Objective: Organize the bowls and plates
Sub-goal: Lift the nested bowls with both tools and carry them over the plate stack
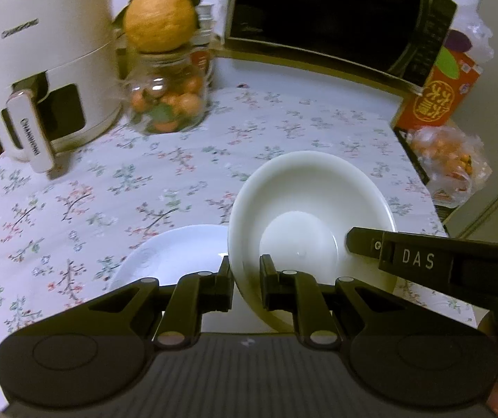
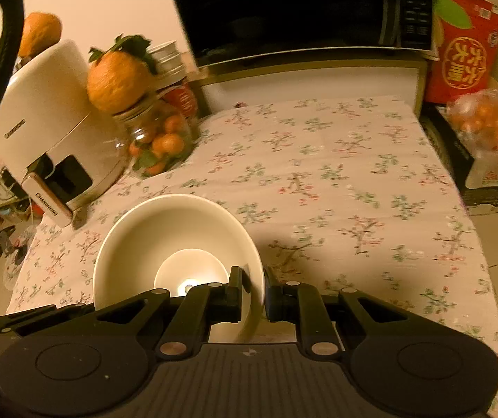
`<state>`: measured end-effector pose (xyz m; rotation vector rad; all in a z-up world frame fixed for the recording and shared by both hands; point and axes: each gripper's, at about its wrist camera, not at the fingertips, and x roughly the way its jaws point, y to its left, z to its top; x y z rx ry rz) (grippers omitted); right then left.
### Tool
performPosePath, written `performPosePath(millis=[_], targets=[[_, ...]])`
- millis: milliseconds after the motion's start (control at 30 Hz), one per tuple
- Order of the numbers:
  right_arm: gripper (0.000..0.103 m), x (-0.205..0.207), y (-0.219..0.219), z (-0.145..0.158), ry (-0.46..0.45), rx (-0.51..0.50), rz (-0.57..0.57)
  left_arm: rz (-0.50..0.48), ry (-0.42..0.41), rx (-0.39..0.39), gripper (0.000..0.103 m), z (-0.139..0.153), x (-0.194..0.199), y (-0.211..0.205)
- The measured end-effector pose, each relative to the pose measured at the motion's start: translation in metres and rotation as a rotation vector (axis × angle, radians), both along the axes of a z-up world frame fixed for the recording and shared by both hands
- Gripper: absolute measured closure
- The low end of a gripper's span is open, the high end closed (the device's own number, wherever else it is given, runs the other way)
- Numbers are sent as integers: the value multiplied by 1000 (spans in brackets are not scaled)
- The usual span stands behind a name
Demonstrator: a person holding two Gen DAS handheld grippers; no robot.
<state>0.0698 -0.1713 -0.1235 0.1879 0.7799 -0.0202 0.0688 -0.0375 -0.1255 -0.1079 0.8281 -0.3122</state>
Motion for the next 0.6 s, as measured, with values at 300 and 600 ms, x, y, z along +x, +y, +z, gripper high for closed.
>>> performPosePath(millis=[300,600], targets=[[90,14,31,-5,16,-14,64,51,39,-28,90,-4,5,29],[90,22,50,-14,49,-33,111,68,98,-45,90,-15,5,44]])
